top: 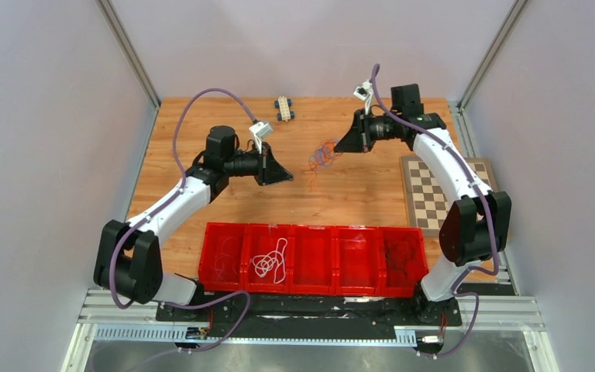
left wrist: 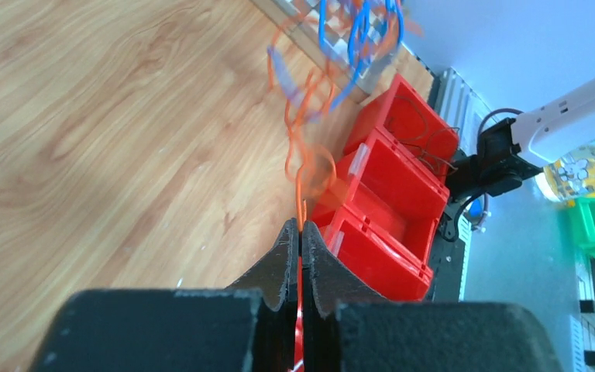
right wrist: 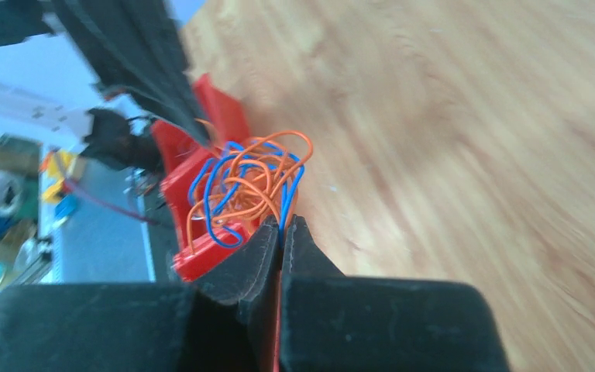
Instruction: Untangle the cables
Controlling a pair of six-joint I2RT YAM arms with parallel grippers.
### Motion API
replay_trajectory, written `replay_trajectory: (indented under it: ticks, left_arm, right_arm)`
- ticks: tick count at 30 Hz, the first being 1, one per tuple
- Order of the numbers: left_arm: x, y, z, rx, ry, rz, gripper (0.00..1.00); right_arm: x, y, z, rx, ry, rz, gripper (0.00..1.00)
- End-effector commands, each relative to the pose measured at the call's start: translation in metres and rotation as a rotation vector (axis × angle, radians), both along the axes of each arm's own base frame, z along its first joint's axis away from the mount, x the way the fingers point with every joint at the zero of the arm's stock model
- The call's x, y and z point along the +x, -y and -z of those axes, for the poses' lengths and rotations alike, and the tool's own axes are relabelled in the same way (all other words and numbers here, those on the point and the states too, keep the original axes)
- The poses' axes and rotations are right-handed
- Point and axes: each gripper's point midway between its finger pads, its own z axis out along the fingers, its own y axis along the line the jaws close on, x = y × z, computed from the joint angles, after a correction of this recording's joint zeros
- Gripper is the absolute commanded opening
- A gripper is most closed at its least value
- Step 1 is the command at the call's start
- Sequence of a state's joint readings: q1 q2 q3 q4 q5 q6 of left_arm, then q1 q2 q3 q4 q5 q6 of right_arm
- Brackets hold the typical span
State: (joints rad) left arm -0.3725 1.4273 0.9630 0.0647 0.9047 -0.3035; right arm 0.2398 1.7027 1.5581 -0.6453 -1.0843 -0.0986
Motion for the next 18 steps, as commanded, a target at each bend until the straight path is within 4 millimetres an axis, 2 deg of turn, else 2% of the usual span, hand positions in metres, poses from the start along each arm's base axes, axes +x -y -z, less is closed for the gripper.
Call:
replay_trajectory:
  ticks: [1, 6, 9, 12, 13, 16, 18]
  left_arm:
    - [-0.005, -0.036, -0.007, 0.054, 0.020, -0.078, 0.00]
    - [-0.008, -0.082, 0.006, 0.128, -0.001, -0.201, 0.00]
    - [-0.005, -0.111, 0.012, 0.164, -0.003, -0.283, 0.00]
    - [-0.007, -0.136, 0.017, 0.197, -0.009, -0.344, 0.00]
    - [-0.006, -0.152, 0.020, 0.204, -0.028, -0.388, 0.00]
    - [-0.010, -0.175, 0.025, 0.247, -0.001, -0.429, 0.00]
    - [-0.016, -0.182, 0.029, 0.271, 0.022, -0.419, 0.00]
  right_arm:
    - [0.049, 0.049, -0.004, -0.081, 0.116, 0.209, 0.00]
    - [0.080, 0.107, 0.012, -0.176, 0.118, 0.406, 0.00]
    - [0.094, 0.142, 0.015, -0.213, 0.119, 0.515, 0.00]
    - [0.102, 0.169, 0.017, -0.248, 0.126, 0.592, 0.00]
    - [0.104, 0.176, 0.017, -0.252, 0.124, 0.612, 0.00]
    - [0.105, 0.191, 0.019, -0.233, 0.099, 0.637, 0.00]
    - [0.100, 0.187, 0.020, -0.196, 0.074, 0.608, 0.00]
